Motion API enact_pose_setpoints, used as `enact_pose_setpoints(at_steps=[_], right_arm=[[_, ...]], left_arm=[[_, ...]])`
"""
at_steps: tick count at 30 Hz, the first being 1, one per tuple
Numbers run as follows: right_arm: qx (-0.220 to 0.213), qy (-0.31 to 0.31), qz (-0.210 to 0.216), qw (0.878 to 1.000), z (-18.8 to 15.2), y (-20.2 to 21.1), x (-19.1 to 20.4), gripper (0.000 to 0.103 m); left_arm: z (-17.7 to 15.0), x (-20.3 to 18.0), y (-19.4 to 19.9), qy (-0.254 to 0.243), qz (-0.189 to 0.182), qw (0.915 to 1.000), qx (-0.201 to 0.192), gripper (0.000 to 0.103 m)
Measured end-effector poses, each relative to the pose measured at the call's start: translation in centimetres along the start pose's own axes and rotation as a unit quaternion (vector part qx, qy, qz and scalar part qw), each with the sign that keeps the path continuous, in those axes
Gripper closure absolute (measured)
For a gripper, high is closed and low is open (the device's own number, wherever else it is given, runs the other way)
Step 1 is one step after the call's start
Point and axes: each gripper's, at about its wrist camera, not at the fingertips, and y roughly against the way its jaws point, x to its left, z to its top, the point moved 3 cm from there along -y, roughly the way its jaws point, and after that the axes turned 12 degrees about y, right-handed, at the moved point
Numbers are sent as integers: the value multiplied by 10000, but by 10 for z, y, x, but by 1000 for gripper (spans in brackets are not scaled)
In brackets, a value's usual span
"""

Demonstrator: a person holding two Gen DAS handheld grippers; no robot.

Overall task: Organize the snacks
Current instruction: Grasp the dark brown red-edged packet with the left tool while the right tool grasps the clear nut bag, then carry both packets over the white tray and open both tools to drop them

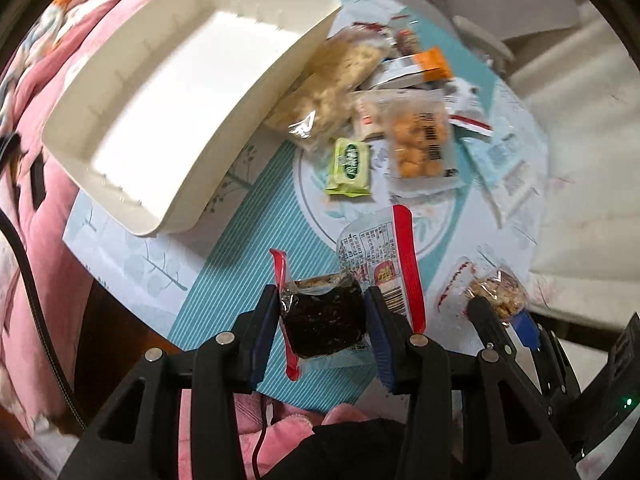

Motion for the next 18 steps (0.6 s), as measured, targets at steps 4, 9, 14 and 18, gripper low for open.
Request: enact_pose_setpoints(at_steps=[4, 9, 14, 18], right_arm=[[-142, -58, -88, 9998, 0, 15, 12, 54], [-367, -393, -299, 9981, 5, 30, 27, 54], [-476, -1012, -296, 9933, 10, 31, 53, 54], [-508, -1440, -282, 9879, 17, 23, 83, 54]], left_arm=[[1, -6, 13, -376, -243, 9990, -77, 61], [14, 2, 27, -999, -561, 9933, -143, 61], [30, 21, 49, -1662, -887, 9818, -244, 61], [54, 41, 69, -2089, -994, 9720, -417, 61]])
